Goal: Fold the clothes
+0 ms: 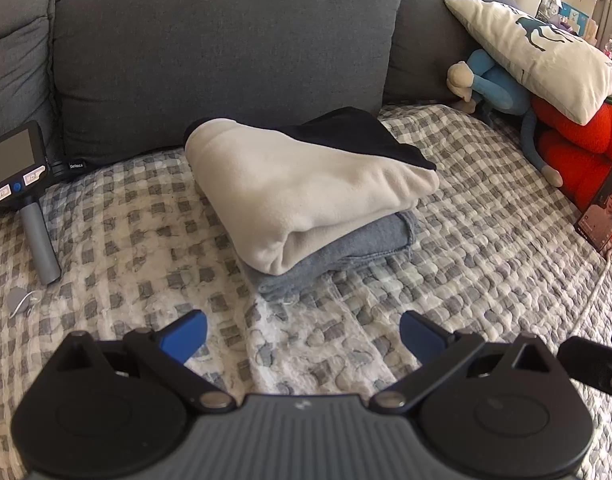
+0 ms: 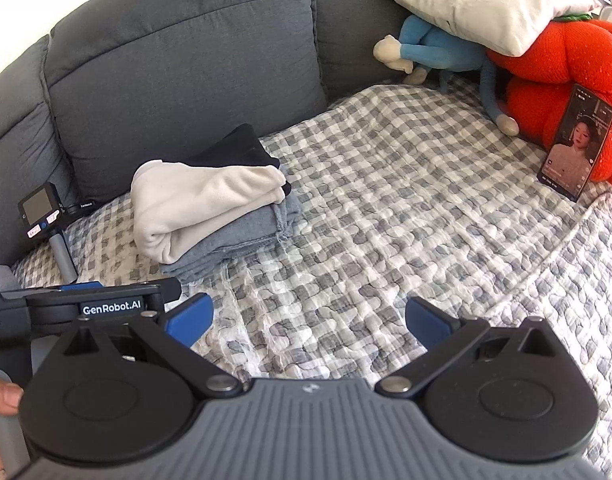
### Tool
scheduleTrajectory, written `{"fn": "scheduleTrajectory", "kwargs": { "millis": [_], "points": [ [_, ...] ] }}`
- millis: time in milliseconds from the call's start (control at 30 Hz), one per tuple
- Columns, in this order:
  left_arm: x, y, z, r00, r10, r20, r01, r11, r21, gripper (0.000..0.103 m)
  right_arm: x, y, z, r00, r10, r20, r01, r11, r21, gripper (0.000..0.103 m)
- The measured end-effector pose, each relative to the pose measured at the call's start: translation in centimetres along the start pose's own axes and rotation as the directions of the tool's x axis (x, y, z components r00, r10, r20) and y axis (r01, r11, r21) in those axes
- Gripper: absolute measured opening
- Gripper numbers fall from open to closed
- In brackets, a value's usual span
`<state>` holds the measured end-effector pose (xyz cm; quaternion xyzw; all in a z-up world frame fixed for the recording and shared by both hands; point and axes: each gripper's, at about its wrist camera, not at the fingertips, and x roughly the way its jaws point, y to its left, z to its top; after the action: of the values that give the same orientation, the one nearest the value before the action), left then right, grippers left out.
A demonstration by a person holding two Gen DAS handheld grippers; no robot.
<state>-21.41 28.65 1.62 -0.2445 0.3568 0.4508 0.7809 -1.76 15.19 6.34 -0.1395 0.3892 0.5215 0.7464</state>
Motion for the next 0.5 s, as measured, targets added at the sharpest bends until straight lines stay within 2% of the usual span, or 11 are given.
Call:
{"fn": "scheduleTrajectory", "kwargs": {
  "millis": [500],
  "points": [
    [-0.39,-0.34,-0.2,1.0,0.022,0.016,-0.022,1.0,0.013,0.103,-0.59,0.34,-1.15,1.0,-0.002,0.005,0.002,0.999,-0.054,0.103]
  ]
}}
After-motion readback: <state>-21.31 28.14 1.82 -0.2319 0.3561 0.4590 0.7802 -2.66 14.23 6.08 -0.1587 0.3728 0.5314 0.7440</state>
